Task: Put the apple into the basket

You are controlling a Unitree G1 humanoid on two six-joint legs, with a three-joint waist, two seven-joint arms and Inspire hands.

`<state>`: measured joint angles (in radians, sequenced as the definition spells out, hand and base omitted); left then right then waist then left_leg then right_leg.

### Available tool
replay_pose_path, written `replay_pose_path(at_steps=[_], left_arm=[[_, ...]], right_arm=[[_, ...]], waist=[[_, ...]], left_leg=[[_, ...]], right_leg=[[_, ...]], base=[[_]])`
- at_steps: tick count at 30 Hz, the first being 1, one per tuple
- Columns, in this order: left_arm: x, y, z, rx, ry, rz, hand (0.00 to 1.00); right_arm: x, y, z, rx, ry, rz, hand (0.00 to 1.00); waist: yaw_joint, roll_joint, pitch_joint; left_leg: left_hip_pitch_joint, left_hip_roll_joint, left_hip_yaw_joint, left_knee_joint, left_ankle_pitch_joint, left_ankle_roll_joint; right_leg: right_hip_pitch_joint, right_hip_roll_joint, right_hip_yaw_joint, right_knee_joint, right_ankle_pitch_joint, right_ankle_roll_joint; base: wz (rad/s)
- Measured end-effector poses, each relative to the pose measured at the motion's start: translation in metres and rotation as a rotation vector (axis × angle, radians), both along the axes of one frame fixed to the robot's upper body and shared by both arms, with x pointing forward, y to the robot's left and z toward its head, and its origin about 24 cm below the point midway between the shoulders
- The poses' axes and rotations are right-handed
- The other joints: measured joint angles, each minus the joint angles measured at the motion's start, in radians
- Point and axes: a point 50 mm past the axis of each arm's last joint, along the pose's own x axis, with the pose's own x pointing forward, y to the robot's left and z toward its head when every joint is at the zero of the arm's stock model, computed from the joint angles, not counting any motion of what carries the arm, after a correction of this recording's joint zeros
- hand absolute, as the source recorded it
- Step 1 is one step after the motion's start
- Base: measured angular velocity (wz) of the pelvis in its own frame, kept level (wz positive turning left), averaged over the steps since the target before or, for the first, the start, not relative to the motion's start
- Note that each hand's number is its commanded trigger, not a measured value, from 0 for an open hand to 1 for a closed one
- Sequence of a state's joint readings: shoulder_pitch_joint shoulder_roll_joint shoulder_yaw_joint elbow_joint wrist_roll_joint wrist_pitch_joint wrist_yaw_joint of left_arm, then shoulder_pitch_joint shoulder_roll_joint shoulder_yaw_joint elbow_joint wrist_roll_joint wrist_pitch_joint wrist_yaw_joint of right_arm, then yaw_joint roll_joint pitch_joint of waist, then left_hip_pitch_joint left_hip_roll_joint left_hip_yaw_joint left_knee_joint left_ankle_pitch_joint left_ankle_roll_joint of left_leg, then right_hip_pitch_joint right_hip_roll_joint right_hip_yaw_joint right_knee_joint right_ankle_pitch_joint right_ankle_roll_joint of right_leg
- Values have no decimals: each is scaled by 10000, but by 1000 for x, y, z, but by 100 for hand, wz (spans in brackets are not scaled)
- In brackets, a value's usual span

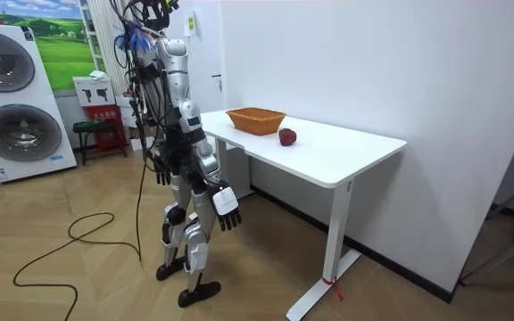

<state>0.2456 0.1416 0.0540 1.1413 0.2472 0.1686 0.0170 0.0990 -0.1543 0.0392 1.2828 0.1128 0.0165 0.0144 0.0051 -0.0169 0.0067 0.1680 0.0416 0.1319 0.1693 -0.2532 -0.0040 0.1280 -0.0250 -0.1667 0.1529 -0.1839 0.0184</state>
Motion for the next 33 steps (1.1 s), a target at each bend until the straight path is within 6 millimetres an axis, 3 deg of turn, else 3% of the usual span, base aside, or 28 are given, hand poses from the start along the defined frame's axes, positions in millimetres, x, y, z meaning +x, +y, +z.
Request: replay_pose_path(at_steps=[8,13,19,22,24,27,33], left_arm=[[0,-2,0,-43,-33,11,0],[1,-3,-1,-75,-49,16,0],[-1,-2,-1,-17,-170,520,0],[-5,4,1,232,-542,1447,0],[-8,13,5,597,-1012,1973,0],[-8,24,9,1243,-1402,2431,0],[-15,29,11,1596,-1421,2639,0]], right_arm=[[0,1,0,20,-15,-108,0],[-1,3,-1,74,-165,-1065,0],[-6,-3,0,-116,-823,-5425,0],[-2,-17,5,-262,-1675,-8836,0],[14,-38,15,-325,-3146,-11750,0],[27,-66,31,-744,-4562,-14006,0],[38,-107,64,-2569,-5683,-16004,0]], waist=[[11,-32,2],[12,-30,-2],[-116,90,9],[-450,79,-16],[-729,127,-6],[-888,83,-26],[-939,-101,-35]], left_leg=[[-5,0,8,8,0,0],[2,0,47,12,0,0],[165,5,72,-17,0,0],[201,-1,103,-14,0,0],[192,-13,172,-15,-1,1],[194,-17,249,-22,-2,3],[75,-28,302,16,1,7]], right_leg=[[-9,-1,9,-6,0,0],[-50,0,19,-4,0,0],[67,11,129,47,2,3],[92,-5,128,98,-1,6],[-17,-18,143,215,-19,11],[-143,-30,222,397,-85,2],[-433,-62,272,691,-204,-21]], base=[[0],[-1],[-3],[0],[-8],[-7],[-4]])
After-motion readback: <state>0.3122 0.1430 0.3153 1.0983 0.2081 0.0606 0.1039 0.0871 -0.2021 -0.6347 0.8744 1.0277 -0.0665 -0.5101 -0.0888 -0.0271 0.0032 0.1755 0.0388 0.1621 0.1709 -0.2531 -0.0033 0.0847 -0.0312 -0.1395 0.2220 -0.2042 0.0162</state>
